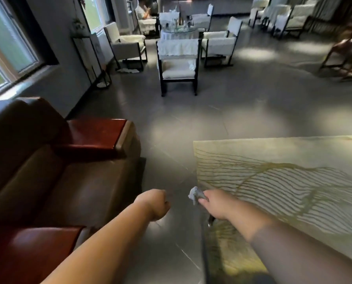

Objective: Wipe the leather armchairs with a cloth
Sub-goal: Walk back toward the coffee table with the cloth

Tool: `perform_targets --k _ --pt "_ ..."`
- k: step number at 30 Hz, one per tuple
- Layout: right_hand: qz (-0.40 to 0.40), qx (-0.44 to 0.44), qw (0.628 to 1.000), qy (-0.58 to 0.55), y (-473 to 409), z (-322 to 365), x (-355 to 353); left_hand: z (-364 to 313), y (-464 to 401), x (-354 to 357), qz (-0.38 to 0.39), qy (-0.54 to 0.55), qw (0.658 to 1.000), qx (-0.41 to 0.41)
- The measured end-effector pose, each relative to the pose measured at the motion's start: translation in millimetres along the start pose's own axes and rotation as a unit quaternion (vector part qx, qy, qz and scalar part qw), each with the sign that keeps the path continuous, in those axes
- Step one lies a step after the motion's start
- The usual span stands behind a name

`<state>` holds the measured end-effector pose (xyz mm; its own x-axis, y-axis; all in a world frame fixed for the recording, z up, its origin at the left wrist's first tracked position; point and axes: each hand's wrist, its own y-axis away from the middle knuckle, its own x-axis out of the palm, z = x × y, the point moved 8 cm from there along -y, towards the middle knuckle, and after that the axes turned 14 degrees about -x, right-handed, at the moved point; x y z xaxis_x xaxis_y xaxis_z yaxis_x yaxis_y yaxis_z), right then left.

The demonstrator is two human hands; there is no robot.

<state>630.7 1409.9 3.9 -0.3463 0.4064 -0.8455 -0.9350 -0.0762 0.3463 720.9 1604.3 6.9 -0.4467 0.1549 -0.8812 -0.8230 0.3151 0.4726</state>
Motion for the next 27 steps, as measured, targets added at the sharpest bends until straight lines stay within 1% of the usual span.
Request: perform_targets --k 4,7,12,15,20,23,26,27 --pt "-0.044 0.058 0.997 -0.008 95.7 -94.3 -19.8 -130.3 16.3 0.9 -0.014 -0.040 0.997 0.060" --pt "-0.064 0.099 0.993 -0.031 179.8 -164.5 -30.6 -240.7 42.4 8.7 0.005 -0.046 0.990 0.132" --pt "-0.109 0.186 0.976 -0.042 321.1 -271.1 -44.3 -421.6 87.4 27.0 0.001 -0.065 0.969 0.238" --pt "-0.131 0.247 0.957 -0.077 397.5 -322.0 -41.9 -516.9 119.4 38.4 -0.010 -0.085 0.950 0.300" --pt "-0.167 0.336 0.916 -0.144 519.6 -382.3 -13.7 -640.3 169.1 68.0 -0.006 -0.140 0.913 0.384" --pt "-0.145 0.366 0.908 -0.146 582.3 -403.7 9.6 -698.1 195.0 94.1 0.013 -0.179 0.889 0.422" --pt "-0.160 0.442 0.867 -0.165 640.1 -429.3 33.5 -757.8 221.6 118.3 0.016 -0.209 0.860 0.465" --pt "-0.161 0.452 0.858 -0.181 654.1 -440.1 44.4 -778.1 230.1 125.0 0.019 -0.215 0.851 0.479"
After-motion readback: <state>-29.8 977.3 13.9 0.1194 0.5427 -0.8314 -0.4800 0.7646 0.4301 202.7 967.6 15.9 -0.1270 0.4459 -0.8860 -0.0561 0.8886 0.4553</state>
